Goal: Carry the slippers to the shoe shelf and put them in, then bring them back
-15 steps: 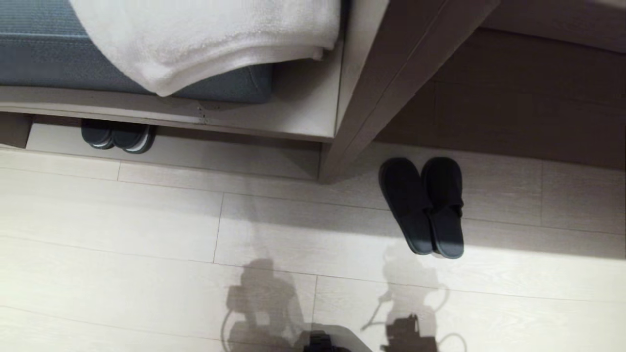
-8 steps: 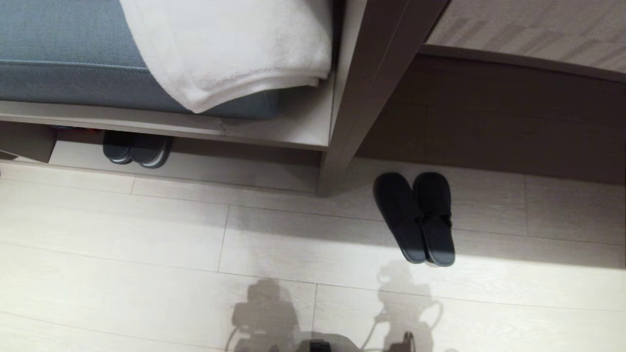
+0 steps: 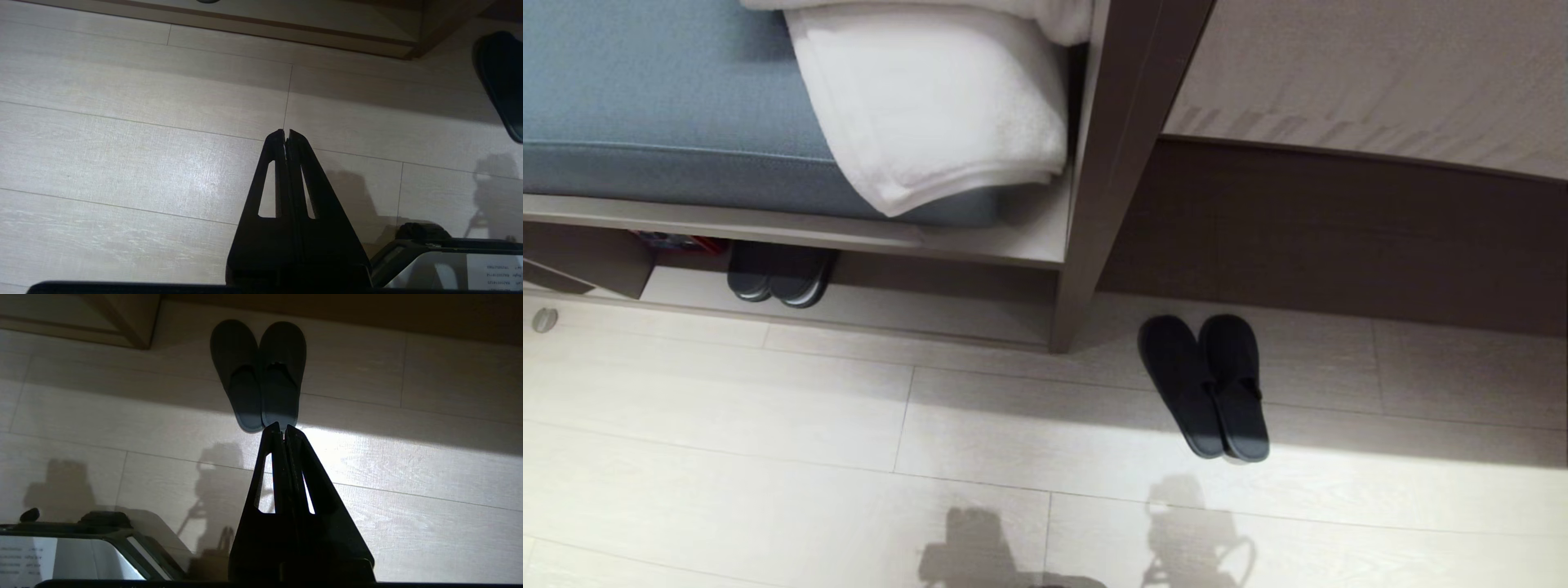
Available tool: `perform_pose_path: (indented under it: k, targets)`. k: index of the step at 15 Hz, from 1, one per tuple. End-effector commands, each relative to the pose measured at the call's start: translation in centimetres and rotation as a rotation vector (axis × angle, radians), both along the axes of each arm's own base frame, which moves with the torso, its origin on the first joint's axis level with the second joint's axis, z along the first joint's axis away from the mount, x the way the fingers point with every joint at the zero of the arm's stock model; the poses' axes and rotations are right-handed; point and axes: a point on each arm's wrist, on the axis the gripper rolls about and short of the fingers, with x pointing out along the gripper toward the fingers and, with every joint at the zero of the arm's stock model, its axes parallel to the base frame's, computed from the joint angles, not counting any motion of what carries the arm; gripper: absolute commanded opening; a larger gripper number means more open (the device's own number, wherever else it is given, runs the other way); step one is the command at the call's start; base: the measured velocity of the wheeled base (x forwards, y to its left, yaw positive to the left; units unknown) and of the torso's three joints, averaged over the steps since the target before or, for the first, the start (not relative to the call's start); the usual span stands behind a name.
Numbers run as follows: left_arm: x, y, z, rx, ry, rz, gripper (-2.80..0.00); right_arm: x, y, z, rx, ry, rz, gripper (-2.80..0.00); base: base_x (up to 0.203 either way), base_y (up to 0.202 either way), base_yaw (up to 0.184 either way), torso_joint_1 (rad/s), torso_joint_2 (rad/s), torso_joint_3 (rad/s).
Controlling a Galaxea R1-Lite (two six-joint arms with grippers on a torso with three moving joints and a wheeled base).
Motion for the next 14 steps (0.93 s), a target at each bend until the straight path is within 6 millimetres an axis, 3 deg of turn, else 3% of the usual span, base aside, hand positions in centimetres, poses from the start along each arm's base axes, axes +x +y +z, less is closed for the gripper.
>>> perform_pose_path:
  k: [1,14]
  targets:
    - [0.00,0.00,0.01,-0.001,-0.001,0.001,-2.80,0.02,0.00,0.02,0.000,0.002,0.000,-2.80,0.000,0.000,0.000,-0.002,0.00,0.203]
    - [0.00,0.00,0.01,-0.001,-0.001,0.001,-2.80,0.02,0.00,0.02,0.001,0.002,0.000,-2.80,0.000,0.000,0.000,0.002,0.00,0.202]
